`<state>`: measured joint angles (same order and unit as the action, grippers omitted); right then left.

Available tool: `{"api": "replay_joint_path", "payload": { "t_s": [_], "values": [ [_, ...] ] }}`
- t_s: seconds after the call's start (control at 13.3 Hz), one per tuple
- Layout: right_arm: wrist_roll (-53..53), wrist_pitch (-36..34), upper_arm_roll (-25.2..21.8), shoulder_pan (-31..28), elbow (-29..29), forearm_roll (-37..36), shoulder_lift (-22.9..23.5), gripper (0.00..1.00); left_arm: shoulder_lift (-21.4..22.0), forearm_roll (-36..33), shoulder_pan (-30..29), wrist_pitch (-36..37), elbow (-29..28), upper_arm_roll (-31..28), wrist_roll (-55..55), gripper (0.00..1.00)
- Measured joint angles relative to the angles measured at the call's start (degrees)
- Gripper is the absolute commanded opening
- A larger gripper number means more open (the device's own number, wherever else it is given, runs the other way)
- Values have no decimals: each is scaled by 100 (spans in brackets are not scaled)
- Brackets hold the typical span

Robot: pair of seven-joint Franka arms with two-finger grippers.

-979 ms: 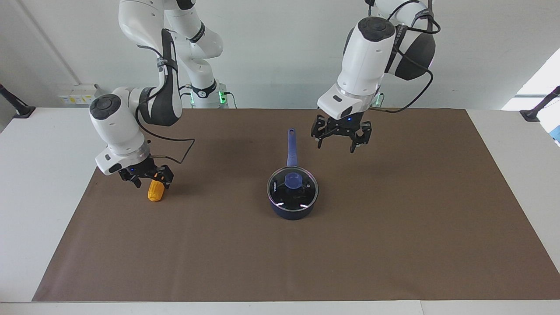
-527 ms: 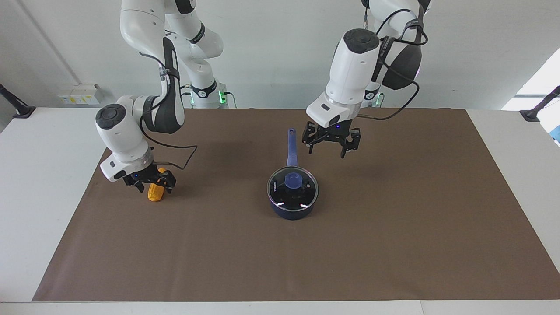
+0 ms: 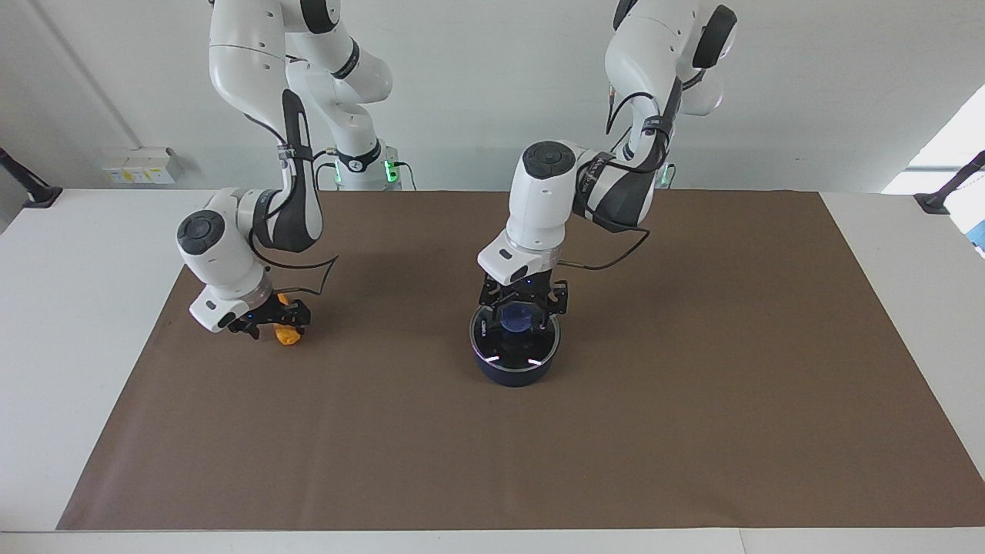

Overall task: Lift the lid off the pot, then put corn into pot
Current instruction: 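Reach the left gripper to the lid knob while the right gripper reaches the corn, then lift the glass lid with the left gripper while the right gripper lifts the corn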

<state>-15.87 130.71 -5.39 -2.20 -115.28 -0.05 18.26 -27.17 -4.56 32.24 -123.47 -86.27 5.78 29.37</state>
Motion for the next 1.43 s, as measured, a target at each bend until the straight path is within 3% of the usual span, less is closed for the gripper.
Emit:
{"api": "replay_joint_path", "payload": {
  "t_s": [0.15, 0.23, 0.38, 0.53, 0.75, 1.05, 1.43],
  "values": [
    [-7, -44, 3, 5, 0, 0, -9, 0, 1, -2, 9, -47, -82, 2, -85, 100],
    [-7, -46, 6, 10, 1, 0, -18, 0, 3, -3, 22, -47, -114, 2, -104, 91],
    [-7, -47, 8, 28, 66, 0, -24, 0, 5, -4, 52, -44, -131, 5, -112, 68],
    [111, -185, 13, 34, 335, 1, -35, 0, 10, -15, 53, -40, -134, 2, -112, 29],
    [844, -499, 62, 184, 908, 1, -93, 0, 13, -252, 54, -38, -141, 5, -118, 5],
    [1761, -689, 78, 700, 1321, 0, -177, 0, 94, -534, 92, -9, -142, 14, -119, 3],
    [2262, -694, 89, 1128, 1512, -4, -176, 0, 569, -534, 106, 336, -143, -16, -150, 2]
  ]
}}
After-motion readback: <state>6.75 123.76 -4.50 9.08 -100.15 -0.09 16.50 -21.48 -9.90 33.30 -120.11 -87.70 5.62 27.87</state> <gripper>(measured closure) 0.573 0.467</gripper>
